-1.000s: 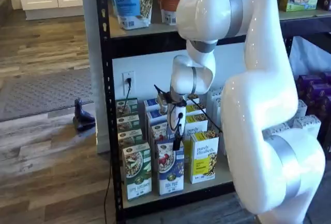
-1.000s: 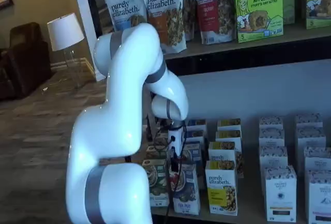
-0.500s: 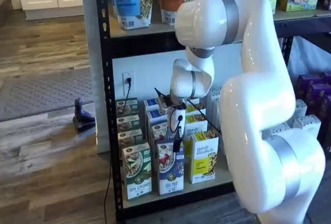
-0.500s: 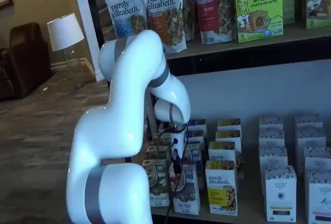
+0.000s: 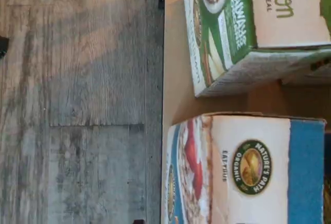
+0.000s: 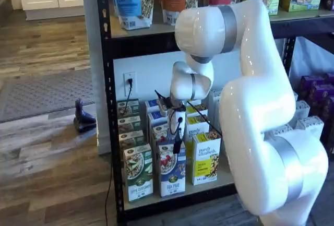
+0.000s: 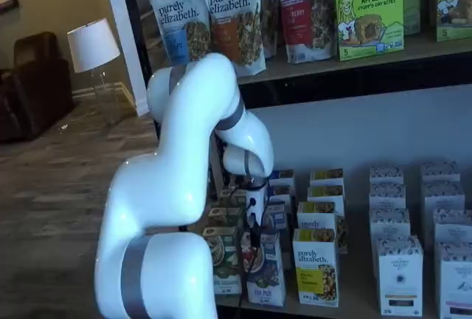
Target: Pick up the blue and white box that is on the bottom shelf, the second box from the left
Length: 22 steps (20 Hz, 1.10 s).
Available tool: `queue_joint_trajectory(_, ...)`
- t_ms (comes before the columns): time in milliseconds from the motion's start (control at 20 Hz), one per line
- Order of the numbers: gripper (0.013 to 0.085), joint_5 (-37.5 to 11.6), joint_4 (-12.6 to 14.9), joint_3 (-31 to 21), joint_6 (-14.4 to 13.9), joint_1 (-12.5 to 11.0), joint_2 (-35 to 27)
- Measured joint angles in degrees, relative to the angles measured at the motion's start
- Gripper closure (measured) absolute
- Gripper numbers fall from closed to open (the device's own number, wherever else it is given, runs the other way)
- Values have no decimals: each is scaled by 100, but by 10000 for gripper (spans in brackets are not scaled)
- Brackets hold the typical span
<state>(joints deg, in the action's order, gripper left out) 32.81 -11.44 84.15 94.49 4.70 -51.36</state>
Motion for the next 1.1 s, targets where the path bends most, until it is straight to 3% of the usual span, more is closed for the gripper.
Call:
queue_joint_trajectory(800, 130, 184, 205, 820, -193, 5, -666)
queue_joint_trajectory(1100, 130, 300, 398, 1094, -386, 34, -870)
